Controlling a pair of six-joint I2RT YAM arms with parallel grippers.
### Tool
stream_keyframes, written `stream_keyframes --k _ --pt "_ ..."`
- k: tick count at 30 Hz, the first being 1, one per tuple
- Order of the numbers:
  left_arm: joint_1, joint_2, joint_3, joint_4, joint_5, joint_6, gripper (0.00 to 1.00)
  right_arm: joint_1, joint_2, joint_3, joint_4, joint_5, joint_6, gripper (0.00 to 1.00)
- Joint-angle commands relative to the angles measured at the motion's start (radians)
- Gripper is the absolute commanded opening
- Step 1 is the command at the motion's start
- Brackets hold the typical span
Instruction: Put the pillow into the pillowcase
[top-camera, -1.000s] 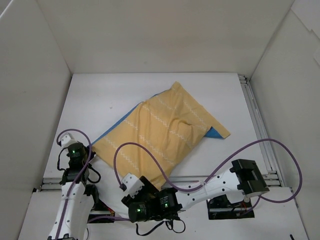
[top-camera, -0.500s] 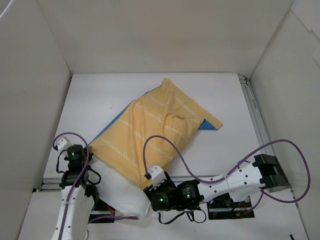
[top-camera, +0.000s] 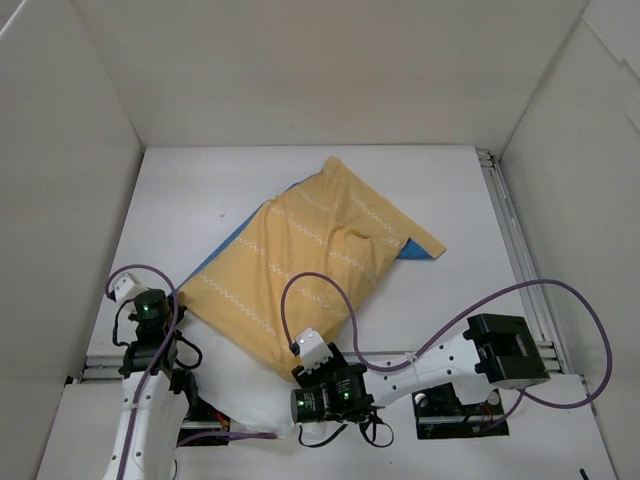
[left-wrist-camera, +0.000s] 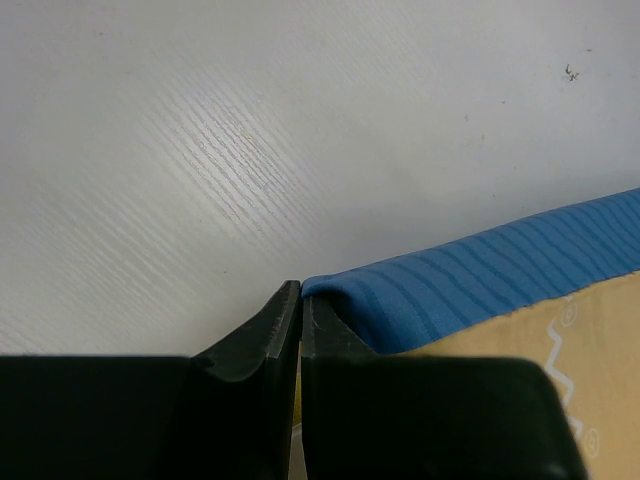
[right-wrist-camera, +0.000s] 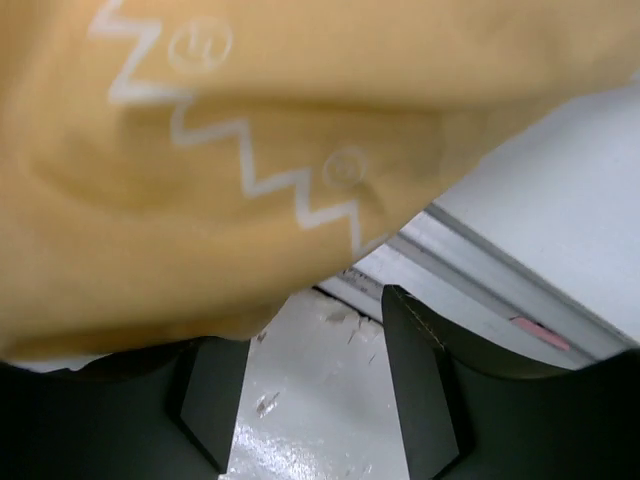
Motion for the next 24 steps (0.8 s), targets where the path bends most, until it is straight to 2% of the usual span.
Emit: stream_keyframes --k 1,5,11,15,16,18,19,22,24 --pt "0.012 0.004 0.046 0.040 -0.024 0.019 0.00 -0.024 -0.008 0.076 -0.033 0.133 0.028 0.50" --pt "0.012 0.005 0.043 0.048 -0.017 0.022 0.00 -0.026 0.005 0.110 -0.030 0.162 -0.002 0.57" --pt "0.012 0.005 0.041 0.051 -0.011 0.027 0.00 -0.024 0.045 0.151 -0.019 0.116 -0.022 0.60" --pt "0.012 0.004 0.041 0.054 -0.010 0.027 0.00 -0.024 0.064 0.133 -0.004 0.145 0.004 0.58" --pt "0.012 0.007 0.041 0.058 -0.008 0.028 0.00 -0.033 0.074 0.134 -0.006 0.153 0.007 0.55" --pt "0.012 0.010 0.041 0.057 -0.007 0.030 0.00 -0.052 0.114 0.145 -0.004 0.173 0.011 0.41" --pt "0.012 0.010 0.041 0.060 -0.007 0.030 0.00 -0.066 0.126 0.148 -0.002 0.178 0.011 0.27" --pt "0.012 0.013 0.043 0.069 -0.004 0.038 0.00 -0.084 0.145 0.148 -0.006 0.169 0.013 0.00" --pt "0.012 0.018 0.043 0.080 0.006 0.047 0.00 -0.083 0.122 0.146 -0.002 0.132 -0.012 0.00"
